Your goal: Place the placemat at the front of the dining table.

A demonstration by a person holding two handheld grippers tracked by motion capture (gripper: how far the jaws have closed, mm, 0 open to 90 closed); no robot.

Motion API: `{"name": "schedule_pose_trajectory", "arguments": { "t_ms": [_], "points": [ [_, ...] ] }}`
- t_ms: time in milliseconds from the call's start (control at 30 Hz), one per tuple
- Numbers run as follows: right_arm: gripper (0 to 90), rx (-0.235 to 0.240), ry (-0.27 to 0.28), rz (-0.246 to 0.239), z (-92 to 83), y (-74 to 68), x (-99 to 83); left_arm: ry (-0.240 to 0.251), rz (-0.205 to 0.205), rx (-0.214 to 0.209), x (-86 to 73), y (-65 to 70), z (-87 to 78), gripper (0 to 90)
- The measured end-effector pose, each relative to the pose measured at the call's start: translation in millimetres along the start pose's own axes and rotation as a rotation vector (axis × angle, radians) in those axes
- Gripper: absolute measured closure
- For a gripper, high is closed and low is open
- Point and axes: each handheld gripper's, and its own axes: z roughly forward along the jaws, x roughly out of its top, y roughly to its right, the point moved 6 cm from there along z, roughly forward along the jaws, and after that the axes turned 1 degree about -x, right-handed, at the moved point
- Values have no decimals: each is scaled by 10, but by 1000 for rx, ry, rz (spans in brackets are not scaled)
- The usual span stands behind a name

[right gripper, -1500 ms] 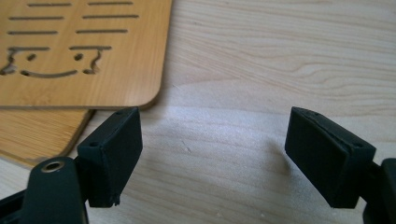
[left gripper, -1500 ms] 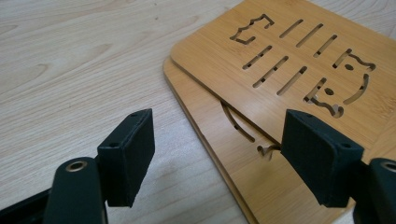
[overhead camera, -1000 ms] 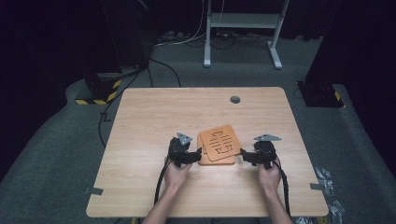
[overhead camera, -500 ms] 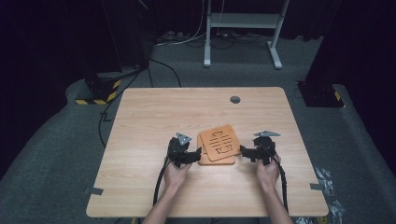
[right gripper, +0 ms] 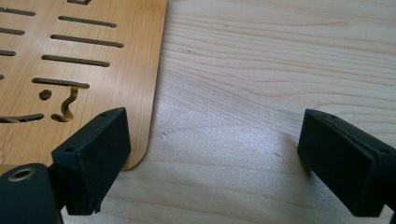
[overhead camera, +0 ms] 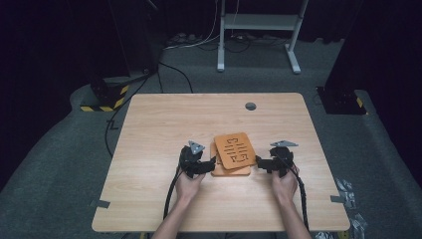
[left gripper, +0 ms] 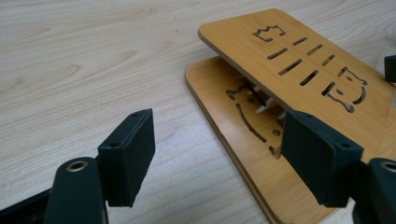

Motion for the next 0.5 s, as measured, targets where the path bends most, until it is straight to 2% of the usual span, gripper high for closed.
{"name": "schedule_pose_trajectory", "arguments": {
  "t_ms": [33,200,300,500],
  "points": [
    [91,-3,18,-6,6,6,-2,4,1,-2,6,8,-1,260],
    [92,-2,22,-15,5,13,-6,-8,-4,-30,25,50,34,239],
    [92,-3,22,-14,5,13,-6,-19,11,-42,47,69,63,232],
    [92,0,19,-9,3,10,-9,-28,-3,-67,89,140,135,235]
  ]
}}
